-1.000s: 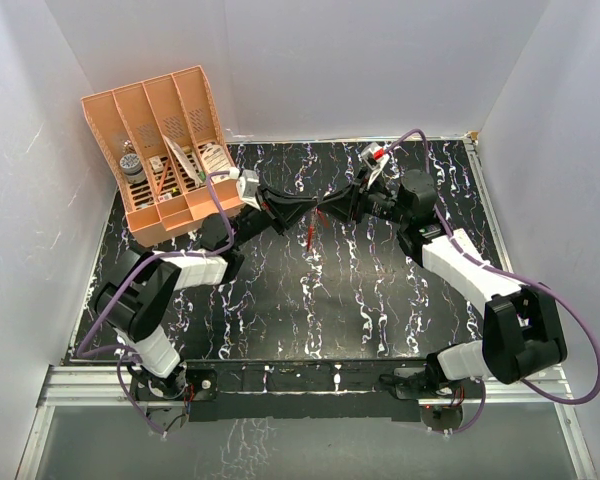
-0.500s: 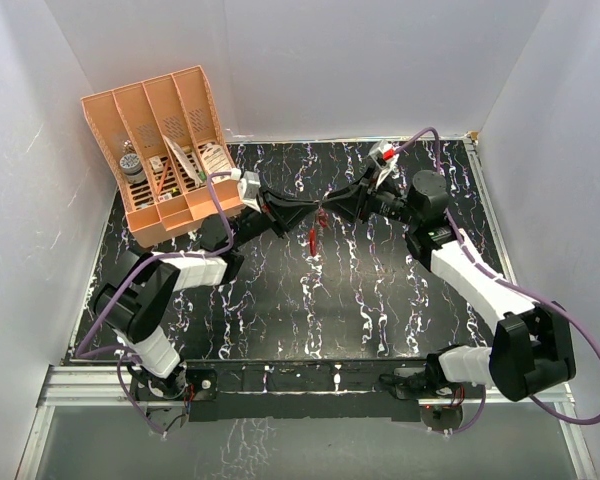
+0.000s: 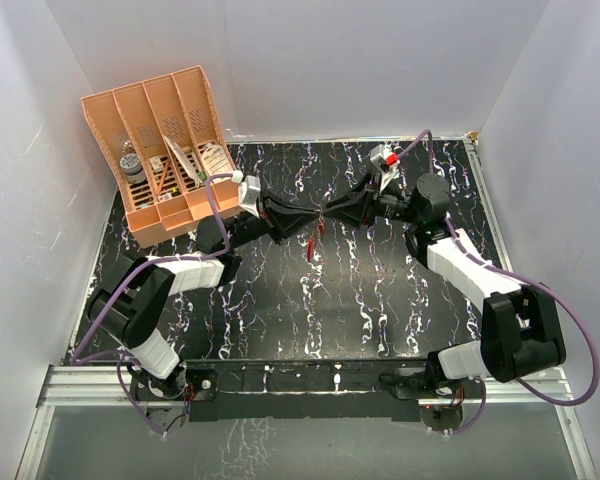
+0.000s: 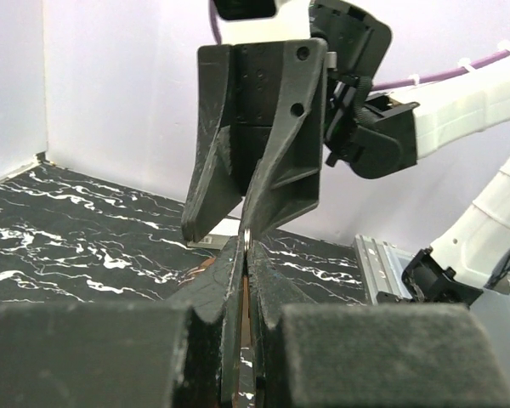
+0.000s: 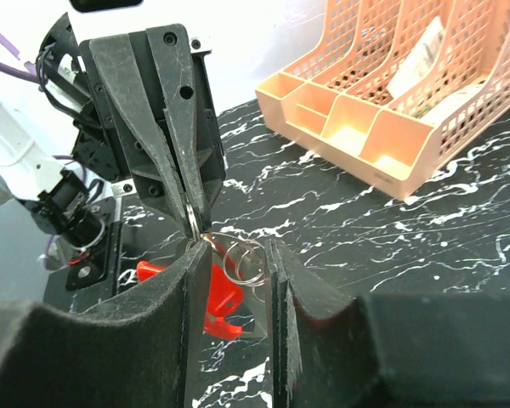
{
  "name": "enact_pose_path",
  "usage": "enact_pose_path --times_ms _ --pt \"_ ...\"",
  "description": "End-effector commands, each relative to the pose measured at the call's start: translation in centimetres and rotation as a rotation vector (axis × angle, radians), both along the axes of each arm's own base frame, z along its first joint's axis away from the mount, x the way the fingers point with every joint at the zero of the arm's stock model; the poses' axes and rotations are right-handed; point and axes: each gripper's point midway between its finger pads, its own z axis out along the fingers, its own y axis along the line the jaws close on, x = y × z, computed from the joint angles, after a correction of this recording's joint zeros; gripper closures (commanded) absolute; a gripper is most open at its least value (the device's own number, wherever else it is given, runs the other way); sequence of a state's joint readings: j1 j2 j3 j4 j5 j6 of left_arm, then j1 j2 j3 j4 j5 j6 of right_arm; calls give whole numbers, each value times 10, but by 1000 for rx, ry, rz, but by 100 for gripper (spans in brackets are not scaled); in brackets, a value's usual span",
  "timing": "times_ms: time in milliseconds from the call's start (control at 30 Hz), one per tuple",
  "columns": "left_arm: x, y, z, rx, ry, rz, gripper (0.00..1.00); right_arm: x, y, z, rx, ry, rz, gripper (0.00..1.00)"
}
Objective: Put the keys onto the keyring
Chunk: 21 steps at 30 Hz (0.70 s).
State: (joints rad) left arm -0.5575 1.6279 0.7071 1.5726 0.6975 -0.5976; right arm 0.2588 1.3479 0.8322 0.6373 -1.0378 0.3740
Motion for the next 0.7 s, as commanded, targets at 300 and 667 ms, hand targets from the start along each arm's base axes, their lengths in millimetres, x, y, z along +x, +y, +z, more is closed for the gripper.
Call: enact_pose_path --times_ms 300,667 --pt "-23 9 56 -117 -236 -53 100 -16 2 13 26 -72 108 76" --pt "-3 15 53 -142 -185 23 100 -9 0 14 16 -70 48 75"
